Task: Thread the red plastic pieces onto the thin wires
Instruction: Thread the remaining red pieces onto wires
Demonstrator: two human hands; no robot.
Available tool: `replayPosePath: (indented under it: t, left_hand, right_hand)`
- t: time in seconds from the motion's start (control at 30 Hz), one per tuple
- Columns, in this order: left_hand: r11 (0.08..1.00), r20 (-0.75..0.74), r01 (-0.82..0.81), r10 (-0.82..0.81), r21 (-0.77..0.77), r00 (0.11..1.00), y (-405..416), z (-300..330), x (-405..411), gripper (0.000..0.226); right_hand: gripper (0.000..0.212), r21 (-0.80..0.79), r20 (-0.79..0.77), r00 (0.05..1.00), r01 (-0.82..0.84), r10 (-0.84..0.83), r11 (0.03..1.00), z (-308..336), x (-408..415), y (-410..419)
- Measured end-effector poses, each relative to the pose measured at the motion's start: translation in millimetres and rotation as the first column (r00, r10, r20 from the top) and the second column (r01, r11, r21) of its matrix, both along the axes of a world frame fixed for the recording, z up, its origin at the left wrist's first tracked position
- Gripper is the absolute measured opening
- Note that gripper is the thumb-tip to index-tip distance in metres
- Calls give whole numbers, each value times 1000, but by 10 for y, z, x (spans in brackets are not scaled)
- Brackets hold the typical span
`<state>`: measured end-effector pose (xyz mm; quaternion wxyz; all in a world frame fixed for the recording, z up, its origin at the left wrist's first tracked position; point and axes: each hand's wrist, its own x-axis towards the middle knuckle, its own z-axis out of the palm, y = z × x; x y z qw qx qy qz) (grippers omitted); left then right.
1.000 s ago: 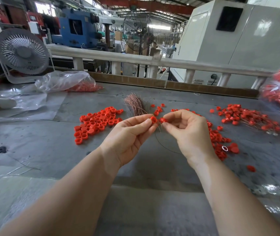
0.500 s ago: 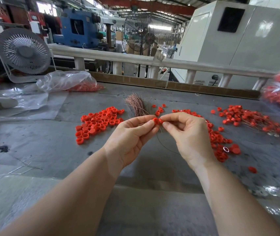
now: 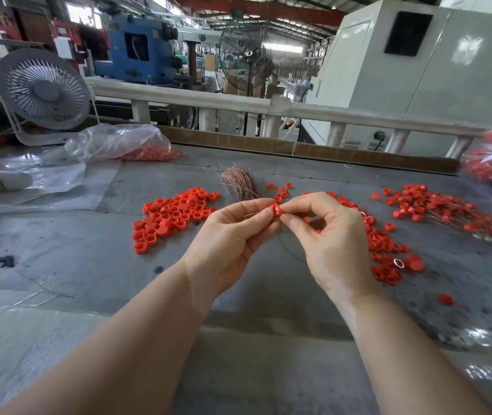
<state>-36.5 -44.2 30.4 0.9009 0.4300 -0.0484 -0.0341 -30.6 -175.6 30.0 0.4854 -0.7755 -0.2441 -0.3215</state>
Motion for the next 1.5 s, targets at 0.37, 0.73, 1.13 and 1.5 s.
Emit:
replayPosePath:
  t: [0.37,0.73,1.13,1.5]
  left_hand:
    - [997,97,-32,25,64,995,9,-16,-2,14]
    - [981,137,-79,54,178,989,3,-15,-20,13]
    - [977,146,-59,29,205,989,9,-4,-31,15]
    - [992,101,-15,3,122,995,19,-1,-11,16]
  right_hand:
    - [12,-11,61,998,21,-20,1000,0,1,2]
    - [12,6,64,998,28,-28,1000,-15,10,2]
    - [7,-18,128,990,60,-57,998,-15,11,1]
    - [12,26,61,997,48,-50,998,5,-13,7]
